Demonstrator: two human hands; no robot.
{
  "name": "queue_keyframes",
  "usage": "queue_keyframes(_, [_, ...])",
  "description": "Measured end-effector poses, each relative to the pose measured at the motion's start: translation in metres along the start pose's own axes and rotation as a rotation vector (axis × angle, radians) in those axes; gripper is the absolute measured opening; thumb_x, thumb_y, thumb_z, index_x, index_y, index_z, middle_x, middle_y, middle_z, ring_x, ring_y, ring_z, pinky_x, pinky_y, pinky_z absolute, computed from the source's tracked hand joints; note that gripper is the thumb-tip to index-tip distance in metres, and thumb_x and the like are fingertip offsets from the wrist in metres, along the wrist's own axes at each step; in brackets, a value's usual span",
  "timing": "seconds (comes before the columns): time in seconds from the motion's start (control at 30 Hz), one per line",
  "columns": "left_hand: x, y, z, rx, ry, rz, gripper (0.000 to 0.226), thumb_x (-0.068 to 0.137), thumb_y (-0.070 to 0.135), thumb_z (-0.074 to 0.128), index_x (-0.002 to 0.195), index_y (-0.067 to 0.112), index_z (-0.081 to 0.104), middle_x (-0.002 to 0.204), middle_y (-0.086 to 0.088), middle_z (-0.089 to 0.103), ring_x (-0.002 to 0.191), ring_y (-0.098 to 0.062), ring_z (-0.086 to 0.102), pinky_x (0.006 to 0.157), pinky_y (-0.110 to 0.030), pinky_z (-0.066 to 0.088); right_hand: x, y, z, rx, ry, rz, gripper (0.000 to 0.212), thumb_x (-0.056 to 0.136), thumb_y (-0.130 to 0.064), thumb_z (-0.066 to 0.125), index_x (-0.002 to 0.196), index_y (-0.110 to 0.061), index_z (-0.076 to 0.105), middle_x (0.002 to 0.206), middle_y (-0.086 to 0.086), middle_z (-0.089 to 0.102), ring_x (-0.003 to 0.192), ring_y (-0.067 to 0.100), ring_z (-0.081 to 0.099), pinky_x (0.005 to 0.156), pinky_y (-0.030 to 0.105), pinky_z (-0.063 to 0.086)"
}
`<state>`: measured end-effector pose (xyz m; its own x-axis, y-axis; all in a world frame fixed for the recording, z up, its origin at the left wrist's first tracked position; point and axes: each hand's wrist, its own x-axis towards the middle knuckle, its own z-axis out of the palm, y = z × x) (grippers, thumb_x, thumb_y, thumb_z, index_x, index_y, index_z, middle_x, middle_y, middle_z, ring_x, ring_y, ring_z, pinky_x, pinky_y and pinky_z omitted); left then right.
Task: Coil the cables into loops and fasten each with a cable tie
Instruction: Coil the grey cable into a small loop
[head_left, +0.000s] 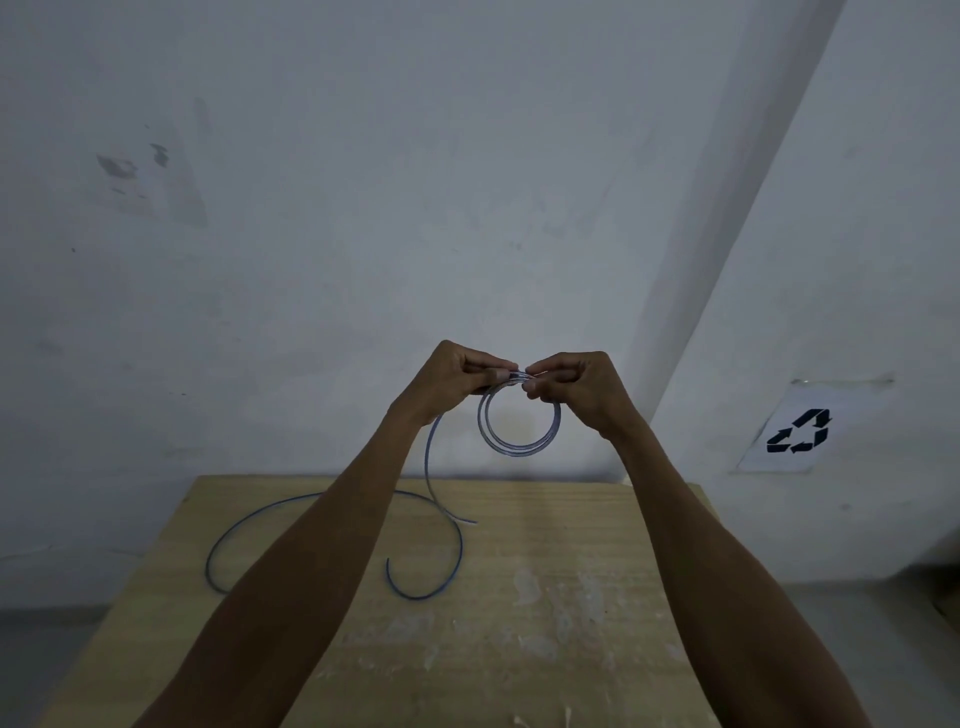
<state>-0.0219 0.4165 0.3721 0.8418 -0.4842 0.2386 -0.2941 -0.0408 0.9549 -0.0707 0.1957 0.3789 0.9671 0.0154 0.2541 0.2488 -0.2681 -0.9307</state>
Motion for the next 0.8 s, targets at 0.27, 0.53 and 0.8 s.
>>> queue_keyframes(0.27, [0.001, -0.005, -0.011, -0.032, 0.093, 0.022, 0.022, 0.092, 0.001, 0.071, 0.114, -0.003, 0.075, 0.103, -0.018, 0.078, 0.102, -0.027, 0.076, 0.096, -0.037, 0.059, 0.002, 0.004, -0.003, 0.022, 0.081, -0.008, 0.017, 0.079, -0.001, 0.084, 0.095, -0.004, 0.079, 0.080, 0.019, 0.077, 0.079, 0.034, 0.073, 0.080, 0.044, 0.060])
queue_keyframes(0.53, [-0.006, -0.006, -0.004, -0.106, 0.097, -0.024, 0.023, 0.090, 0.003, 0.075, 0.112, -0.004, 0.073, 0.101, -0.022, 0.077, 0.099, -0.034, 0.076, 0.091, -0.039, 0.061, 0.003, 0.008, 0.007, 0.009, 0.173, -0.050, 0.019, 0.080, -0.010, 0.086, 0.097, -0.003, 0.079, 0.079, 0.011, 0.079, 0.077, 0.023, 0.076, 0.077, 0.035, 0.062])
queue_keyframes(0.8, [-0.004, -0.009, -0.004, -0.112, 0.144, -0.052, 0.030, 0.082, -0.004, 0.080, 0.112, -0.002, 0.074, 0.096, -0.021, 0.078, 0.094, -0.035, 0.077, 0.087, -0.045, 0.062, 0.000, 0.008, 0.001, 0.167, 0.007, 0.039, 0.025, 0.087, -0.003, 0.077, 0.110, 0.005, 0.072, 0.097, 0.024, 0.076, 0.087, 0.036, 0.077, 0.080, 0.037, 0.063])
